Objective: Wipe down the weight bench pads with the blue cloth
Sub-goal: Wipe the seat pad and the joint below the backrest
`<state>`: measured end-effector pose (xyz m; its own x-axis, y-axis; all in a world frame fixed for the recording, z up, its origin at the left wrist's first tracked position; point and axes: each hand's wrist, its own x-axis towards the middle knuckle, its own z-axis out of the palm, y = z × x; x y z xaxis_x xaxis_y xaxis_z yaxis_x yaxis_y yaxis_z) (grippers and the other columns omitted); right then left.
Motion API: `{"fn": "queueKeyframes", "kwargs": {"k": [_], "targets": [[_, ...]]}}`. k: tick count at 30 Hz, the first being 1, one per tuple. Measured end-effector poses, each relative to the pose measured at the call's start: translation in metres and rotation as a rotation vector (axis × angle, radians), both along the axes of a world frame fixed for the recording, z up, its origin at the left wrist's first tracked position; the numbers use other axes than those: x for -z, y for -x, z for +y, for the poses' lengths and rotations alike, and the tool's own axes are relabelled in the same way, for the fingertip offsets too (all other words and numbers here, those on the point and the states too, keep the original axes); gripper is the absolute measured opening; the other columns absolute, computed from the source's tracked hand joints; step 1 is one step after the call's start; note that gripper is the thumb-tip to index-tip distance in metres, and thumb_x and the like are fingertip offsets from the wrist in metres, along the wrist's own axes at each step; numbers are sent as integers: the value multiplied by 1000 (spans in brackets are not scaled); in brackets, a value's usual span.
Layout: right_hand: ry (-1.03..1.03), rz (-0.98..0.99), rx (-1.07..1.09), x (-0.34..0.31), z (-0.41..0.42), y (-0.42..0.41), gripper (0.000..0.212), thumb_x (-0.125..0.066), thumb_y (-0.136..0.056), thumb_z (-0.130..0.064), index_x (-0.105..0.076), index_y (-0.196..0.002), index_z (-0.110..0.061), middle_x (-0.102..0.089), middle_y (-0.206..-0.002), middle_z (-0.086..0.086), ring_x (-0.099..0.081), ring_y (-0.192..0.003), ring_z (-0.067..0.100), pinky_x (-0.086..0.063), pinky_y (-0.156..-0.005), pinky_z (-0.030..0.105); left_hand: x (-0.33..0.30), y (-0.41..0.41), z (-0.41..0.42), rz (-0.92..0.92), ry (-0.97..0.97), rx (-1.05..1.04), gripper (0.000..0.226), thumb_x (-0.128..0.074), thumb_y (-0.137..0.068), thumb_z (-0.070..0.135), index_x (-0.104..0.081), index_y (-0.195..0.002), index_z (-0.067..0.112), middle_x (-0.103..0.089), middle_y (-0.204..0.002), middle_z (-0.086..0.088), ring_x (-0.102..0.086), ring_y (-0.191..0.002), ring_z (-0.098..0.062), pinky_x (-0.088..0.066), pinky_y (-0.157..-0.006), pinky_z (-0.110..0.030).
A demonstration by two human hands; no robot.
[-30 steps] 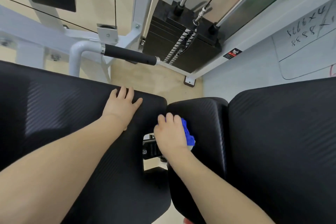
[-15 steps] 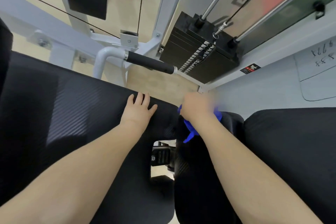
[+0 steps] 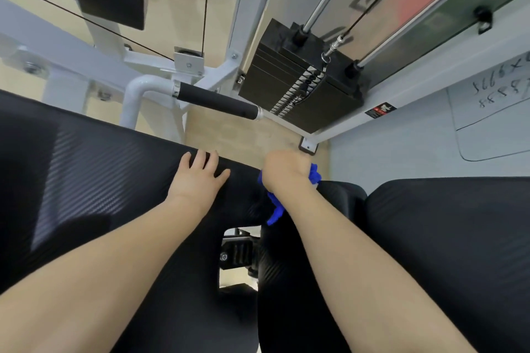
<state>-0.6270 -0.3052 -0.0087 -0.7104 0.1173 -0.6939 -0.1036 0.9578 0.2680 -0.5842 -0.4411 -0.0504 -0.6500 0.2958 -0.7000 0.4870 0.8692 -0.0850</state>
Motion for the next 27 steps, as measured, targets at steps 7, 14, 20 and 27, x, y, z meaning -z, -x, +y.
{"fn": "queueKeyframes", "kwargs": {"k": [7, 14, 20, 27], "targets": [[-149, 238, -145, -59, 21, -46, 24, -43, -88, -10, -61, -103, -12, -51, -110, 8, -42, -101, 30, -33, -83, 37, -6, 1, 1, -6, 0, 8, 92, -62, -84, 23, 4, -149, 25, 9, -155, -18, 3, -143, -39, -8, -118, -49], [-143, 56, -2, -21, 5, -2, 28, -47, -87, -18, -60, -111, -16, -59, -114, 6, -47, -108, 29, -33, -96, 41, -2, 0, -1, 23, 8, 14, 91, -62, -85, 26, 4, -148, 29, 7, -156, -15, 0, -144, -36, -8, -119, -46], [-211, 290, 49, -87, 43, -30, 30, -45, -90, -18, -57, -118, -14, -56, -117, 10, -46, -108, 31, -34, -86, 35, -7, -1, -1, 9, 4, 1, 91, -62, -85, 25, 3, -149, 29, 9, -157, -15, 2, -144, -37, -7, -119, -47], [-272, 380, -109, -66, 20, -49, 29, -39, -88, -7, -60, -108, -9, -52, -107, 11, -43, -97, 28, -33, -80, 36, 0, -1, -2, 41, 16, 5, 96, -66, -81, 26, 3, -148, 30, 7, -157, -14, 1, -144, -35, -8, -118, -46]]}}
